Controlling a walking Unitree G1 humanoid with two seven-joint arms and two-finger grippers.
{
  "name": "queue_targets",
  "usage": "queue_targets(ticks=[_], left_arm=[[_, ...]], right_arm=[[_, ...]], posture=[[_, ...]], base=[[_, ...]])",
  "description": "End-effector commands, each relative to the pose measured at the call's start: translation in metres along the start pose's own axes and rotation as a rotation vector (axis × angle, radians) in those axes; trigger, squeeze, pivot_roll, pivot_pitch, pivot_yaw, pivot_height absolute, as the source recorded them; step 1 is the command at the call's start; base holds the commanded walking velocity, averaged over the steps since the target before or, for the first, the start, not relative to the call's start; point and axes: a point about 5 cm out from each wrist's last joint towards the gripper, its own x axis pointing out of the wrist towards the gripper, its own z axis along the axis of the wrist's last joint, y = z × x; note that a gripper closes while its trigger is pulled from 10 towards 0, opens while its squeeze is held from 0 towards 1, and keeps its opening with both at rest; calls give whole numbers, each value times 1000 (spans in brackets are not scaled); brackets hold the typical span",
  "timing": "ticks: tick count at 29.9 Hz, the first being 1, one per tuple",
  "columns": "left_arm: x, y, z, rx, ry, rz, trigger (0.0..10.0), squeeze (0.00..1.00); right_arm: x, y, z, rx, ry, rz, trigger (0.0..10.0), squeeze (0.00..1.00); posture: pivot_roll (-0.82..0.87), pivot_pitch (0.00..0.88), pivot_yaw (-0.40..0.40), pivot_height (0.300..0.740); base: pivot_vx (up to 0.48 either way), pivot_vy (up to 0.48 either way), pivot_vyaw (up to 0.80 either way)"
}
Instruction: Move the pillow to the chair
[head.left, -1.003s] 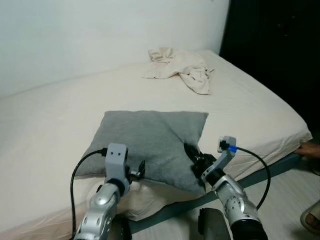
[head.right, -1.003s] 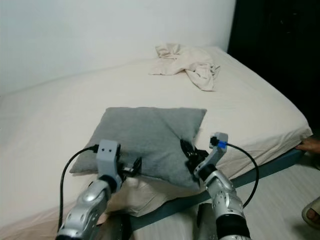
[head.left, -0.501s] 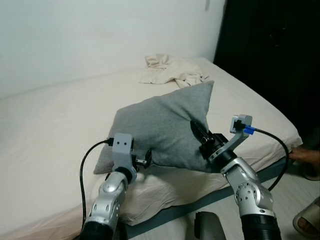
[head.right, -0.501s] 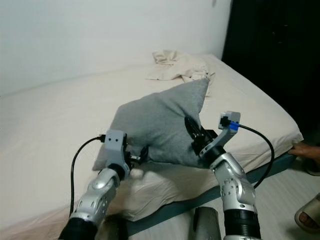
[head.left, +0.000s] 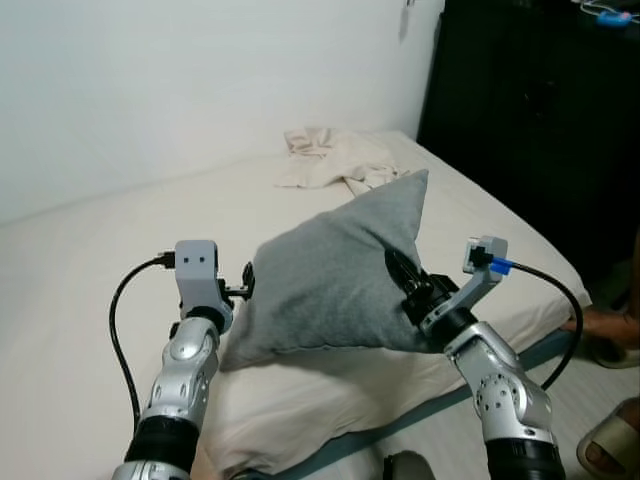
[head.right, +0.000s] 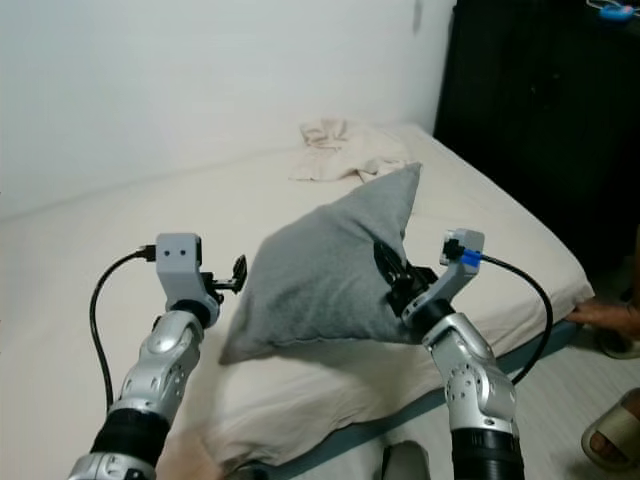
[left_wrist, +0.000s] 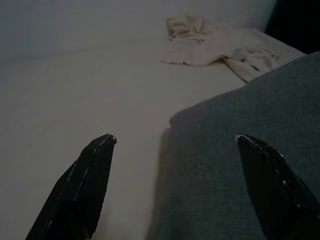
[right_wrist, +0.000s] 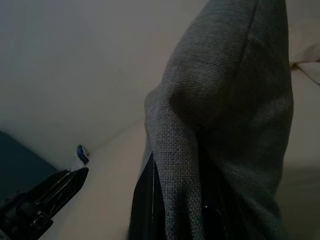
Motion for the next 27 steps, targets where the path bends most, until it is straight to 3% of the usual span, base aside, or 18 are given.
queue_targets(ticks=[1, 12, 18, 19, 20, 21, 27], left_arm=[[-4, 7, -7, 16, 19, 16, 10000, 0], [-14, 12, -26, 47, 83, 28, 10000, 0], [-20, 12, -35, 58, 114, 21, 10000, 0], [-21, 11, -36, 59, 119, 18, 10000, 0], [-21, 11, -36, 59, 119, 18, 10000, 0], [-23, 10, -38, 59, 124, 14, 10000, 0], [-27, 2, -42, 54, 130, -33, 10000, 0]], right_arm=[[5, 13, 12, -9, -65, 64, 0, 0], [3, 8, 4, -26, -27, 23, 0, 0], [1, 1, -7, -51, 4, -46, 0, 0], [0, -2, -11, -61, 20, -71, 1255, 0], [0, -2, -11, -61, 20, -71, 1255, 0], [-2, -5, -15, -59, 32, -98, 10000, 0], [-9, -2, -27, -109, 81, -65, 10000, 0]], posture=[[-138, 0, 67, 688], [-131, 0, 63, 738], [-131, 2, 62, 740], [-131, 2, 62, 740], [-131, 2, 62, 740], [-130, 3, 60, 740], [-128, 7, 59, 740]], base=[[0, 0, 0], [0, 0, 0], [0, 0, 0], [0, 0, 0], [0, 0, 0], [0, 0, 0], [0, 0, 425]])
